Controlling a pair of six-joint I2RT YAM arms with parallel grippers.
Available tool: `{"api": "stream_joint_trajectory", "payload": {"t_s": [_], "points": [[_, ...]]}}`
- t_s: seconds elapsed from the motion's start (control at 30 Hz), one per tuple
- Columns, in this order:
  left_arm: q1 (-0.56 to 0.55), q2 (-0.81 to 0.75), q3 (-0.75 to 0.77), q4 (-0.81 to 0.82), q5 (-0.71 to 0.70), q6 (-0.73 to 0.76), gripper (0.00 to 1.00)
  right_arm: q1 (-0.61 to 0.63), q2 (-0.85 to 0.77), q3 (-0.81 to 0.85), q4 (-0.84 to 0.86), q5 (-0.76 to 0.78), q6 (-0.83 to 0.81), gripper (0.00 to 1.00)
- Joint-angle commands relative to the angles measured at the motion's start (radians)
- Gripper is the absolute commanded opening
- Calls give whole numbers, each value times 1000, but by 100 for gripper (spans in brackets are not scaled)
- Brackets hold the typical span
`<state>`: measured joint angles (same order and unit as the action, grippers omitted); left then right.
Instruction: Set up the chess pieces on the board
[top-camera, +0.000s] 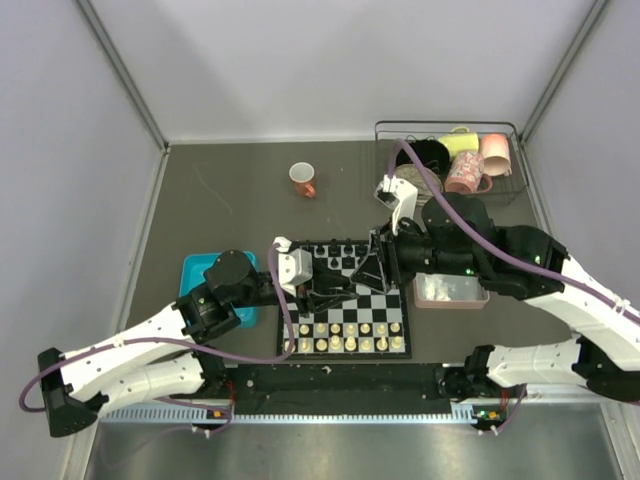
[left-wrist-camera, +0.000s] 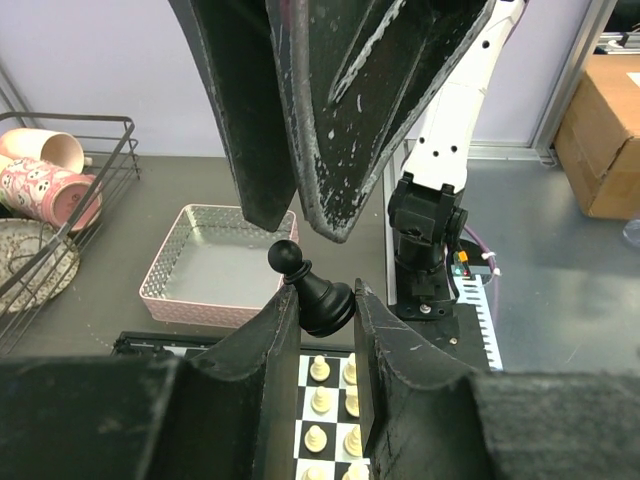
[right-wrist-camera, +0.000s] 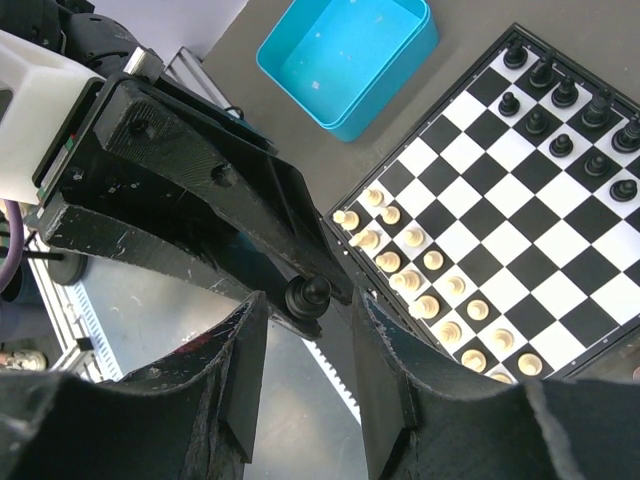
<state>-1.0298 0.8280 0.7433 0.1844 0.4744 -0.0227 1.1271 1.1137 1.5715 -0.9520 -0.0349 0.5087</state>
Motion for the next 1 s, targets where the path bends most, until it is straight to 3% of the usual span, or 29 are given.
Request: {"api": "stream_joint_trajectory", "payload": {"t_s": [0.0, 0.97], "points": [[-6, 2, 50, 29, 30, 13, 21, -7, 5, -4, 1, -16, 5, 38], [-13, 0, 41, 26, 56, 37, 21, -18, 20, -22, 24, -53, 16, 25]]}}
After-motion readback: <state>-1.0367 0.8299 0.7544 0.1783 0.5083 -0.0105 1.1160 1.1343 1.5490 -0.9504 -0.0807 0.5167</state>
